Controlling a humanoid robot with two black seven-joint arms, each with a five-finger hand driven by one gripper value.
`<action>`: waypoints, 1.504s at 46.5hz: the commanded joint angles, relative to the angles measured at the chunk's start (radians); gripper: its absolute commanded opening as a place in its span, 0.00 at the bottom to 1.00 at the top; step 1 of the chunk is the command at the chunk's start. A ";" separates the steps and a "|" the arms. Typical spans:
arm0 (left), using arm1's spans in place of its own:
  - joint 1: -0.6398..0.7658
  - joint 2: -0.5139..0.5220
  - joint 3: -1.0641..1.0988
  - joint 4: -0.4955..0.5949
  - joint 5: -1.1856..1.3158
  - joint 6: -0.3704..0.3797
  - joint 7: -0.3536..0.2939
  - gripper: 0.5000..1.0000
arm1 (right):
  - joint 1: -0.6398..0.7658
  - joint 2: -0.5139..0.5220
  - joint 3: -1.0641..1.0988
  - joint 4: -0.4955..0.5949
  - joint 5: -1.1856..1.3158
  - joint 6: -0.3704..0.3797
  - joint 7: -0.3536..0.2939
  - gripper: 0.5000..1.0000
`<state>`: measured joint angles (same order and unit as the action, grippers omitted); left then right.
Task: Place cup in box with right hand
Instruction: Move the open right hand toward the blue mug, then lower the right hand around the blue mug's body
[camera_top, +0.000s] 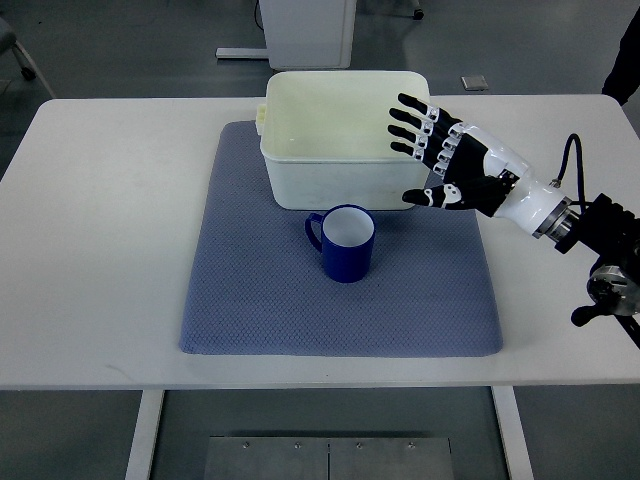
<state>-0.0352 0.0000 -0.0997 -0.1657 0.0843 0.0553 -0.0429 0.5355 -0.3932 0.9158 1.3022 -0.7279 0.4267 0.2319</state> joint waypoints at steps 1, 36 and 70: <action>0.000 0.000 0.000 0.000 0.000 0.000 0.000 1.00 | 0.001 0.005 -0.021 -0.001 -0.016 -0.002 0.000 1.00; 0.000 0.000 0.000 0.000 0.000 0.000 0.000 1.00 | 0.000 0.063 -0.117 -0.077 -0.059 -0.008 0.023 1.00; 0.000 0.000 0.000 0.000 0.000 0.000 0.000 1.00 | 0.069 0.160 -0.256 -0.233 -0.079 -0.146 0.164 1.00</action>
<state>-0.0353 0.0000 -0.0997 -0.1657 0.0844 0.0553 -0.0429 0.5999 -0.2348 0.6791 1.0779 -0.8088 0.2975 0.3773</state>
